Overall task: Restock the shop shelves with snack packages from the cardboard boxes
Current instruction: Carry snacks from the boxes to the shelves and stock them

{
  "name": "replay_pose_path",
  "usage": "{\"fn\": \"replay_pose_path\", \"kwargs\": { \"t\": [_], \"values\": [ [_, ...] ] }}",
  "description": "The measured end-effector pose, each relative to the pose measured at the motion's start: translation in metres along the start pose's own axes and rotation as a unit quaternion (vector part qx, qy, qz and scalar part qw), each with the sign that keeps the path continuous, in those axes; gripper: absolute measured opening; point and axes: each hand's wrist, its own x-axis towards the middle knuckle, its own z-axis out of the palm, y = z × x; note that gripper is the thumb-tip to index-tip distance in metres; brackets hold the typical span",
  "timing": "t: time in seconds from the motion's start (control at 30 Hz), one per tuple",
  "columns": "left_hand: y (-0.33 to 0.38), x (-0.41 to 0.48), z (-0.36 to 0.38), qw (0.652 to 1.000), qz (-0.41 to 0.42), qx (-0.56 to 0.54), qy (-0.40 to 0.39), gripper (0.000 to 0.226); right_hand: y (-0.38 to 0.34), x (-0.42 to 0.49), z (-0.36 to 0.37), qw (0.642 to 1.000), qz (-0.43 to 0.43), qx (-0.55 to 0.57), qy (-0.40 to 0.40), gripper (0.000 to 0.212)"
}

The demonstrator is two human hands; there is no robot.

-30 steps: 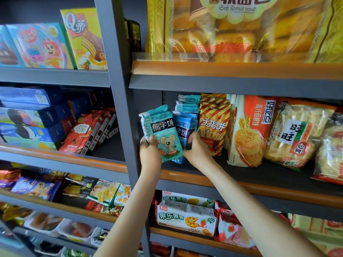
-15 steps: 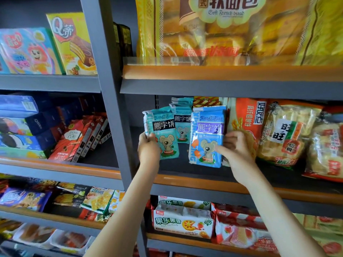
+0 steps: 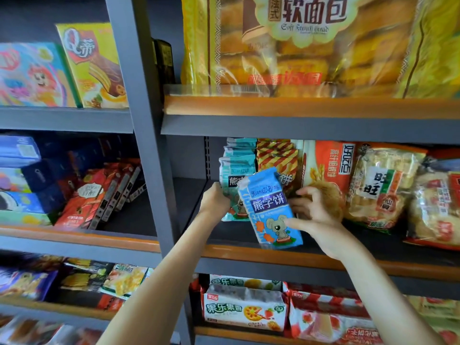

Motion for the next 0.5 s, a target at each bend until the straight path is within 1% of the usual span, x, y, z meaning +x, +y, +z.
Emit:
{"fn": "replay_pose_path", "kwargs": {
  "t": [0.07, 0.1, 0.23, 0.3, 0.37, 0.4, 0.5],
  "values": [
    [-0.004, -0.002, -0.004, 0.998, 0.026, 0.049, 0.033, 0.005, -0.002, 0.001, 0.003, 1.0, 0.009, 0.003, -0.021, 0.059],
    [-0.005, -0.003, -0.004, 0.997, 0.023, 0.05, 0.052, 0.006, -0.002, 0.001, 0.004, 1.0, 0.011, 0.01, -0.026, 0.058],
    [-0.003, 0.0, -0.004, 0.996, 0.012, -0.005, 0.092, 0.014, -0.001, 0.008, 0.016, 0.999, 0.01, 0.02, -0.027, 0.056],
    [-0.003, 0.001, -0.001, 0.994, 0.013, -0.047, 0.095, 0.018, 0.002, 0.011, 0.025, 1.0, 0.004, -0.001, -0.012, 0.054],
    [-0.006, -0.001, 0.002, 0.993, 0.022, -0.091, 0.066, 0.022, 0.006, 0.015, 0.033, 0.999, 0.002, -0.035, -0.003, 0.05],
    [-0.008, -0.002, 0.003, 0.992, 0.02, -0.118, 0.035, 0.023, 0.007, 0.017, 0.036, 0.999, 0.006, -0.054, 0.002, 0.048],
    [-0.012, -0.007, 0.005, 0.974, -0.035, -0.217, -0.051, 0.029, 0.007, 0.026, 0.039, 0.993, 0.035, -0.109, 0.017, 0.046]
  ]
}}
